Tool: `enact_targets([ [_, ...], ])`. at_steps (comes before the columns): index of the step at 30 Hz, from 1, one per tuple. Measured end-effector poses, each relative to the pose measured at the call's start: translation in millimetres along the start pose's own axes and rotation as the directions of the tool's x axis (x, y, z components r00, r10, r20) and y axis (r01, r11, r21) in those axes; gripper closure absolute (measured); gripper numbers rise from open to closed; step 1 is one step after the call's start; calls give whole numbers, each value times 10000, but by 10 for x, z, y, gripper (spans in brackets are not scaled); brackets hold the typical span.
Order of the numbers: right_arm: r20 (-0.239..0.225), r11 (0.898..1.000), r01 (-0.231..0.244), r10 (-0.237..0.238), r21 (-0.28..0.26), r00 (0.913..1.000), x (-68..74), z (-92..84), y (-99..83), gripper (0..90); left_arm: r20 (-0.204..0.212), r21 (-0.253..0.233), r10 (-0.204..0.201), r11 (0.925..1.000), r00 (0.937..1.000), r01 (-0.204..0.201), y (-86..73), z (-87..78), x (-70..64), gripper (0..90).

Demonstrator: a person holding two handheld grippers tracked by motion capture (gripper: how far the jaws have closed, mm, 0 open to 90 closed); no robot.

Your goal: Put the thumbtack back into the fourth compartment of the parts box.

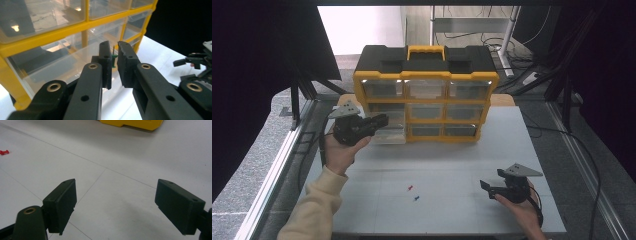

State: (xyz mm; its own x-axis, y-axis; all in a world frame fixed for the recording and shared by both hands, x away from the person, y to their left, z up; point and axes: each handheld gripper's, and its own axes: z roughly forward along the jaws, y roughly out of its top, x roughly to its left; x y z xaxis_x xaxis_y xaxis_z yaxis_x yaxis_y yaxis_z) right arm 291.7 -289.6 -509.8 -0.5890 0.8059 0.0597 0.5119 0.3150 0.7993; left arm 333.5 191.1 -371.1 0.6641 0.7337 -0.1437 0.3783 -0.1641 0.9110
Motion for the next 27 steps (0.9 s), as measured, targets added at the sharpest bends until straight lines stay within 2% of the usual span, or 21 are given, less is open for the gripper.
enact_targets([
  [7, -12, 10000, -6, 6, 42, 10000, -6, 5, -5, 179, -335, 144, -313, 9994, 9989, 318, 11, 89, 130, 781],
  [8, -8, 10000, -10, 10, 77, 10000, -4, 7, -5, 178, -461, 249, -401, 9988, 9981, 413, 6, 110, 152, 739],
  [9, -29, 9999, 7, -7, 102, 10000, -3, 12, -6, 178, -472, 352, -528, 9979, 9975, 545, 1, 122, 175, 649],
  [10, -11, 9999, 36, -36, 156, 10000, -1, 16, -8, 177, -434, 272, -661, 9974, 9969, 674, -7, 117, 187, 557],
  [12, -26, 9998, 40, -40, 208, 10000, -1, 20, -13, 177, -339, 38, -849, 9964, 9958, 851, -22, 78, 184, 447],
  [13, -26, 9998, 29, -28, 208, 10000, -3, 20, -13, 177, -156, -41, -897, 9960, 9959, 896, -26, 55, 172, 400],
  [18, -67, 9998, 1, 0, 187, 10000, -8, 22, -12, 177, 236, -253, -551, 9981, 9982, 557, -50, -61, 47, 309],
  [27, -34, 9999, -6, 6, 148, 10000, -8, 18, -10, 177, 887, -235, 194, 9996, 9959, -174, -181, -187, -226, 294],
])
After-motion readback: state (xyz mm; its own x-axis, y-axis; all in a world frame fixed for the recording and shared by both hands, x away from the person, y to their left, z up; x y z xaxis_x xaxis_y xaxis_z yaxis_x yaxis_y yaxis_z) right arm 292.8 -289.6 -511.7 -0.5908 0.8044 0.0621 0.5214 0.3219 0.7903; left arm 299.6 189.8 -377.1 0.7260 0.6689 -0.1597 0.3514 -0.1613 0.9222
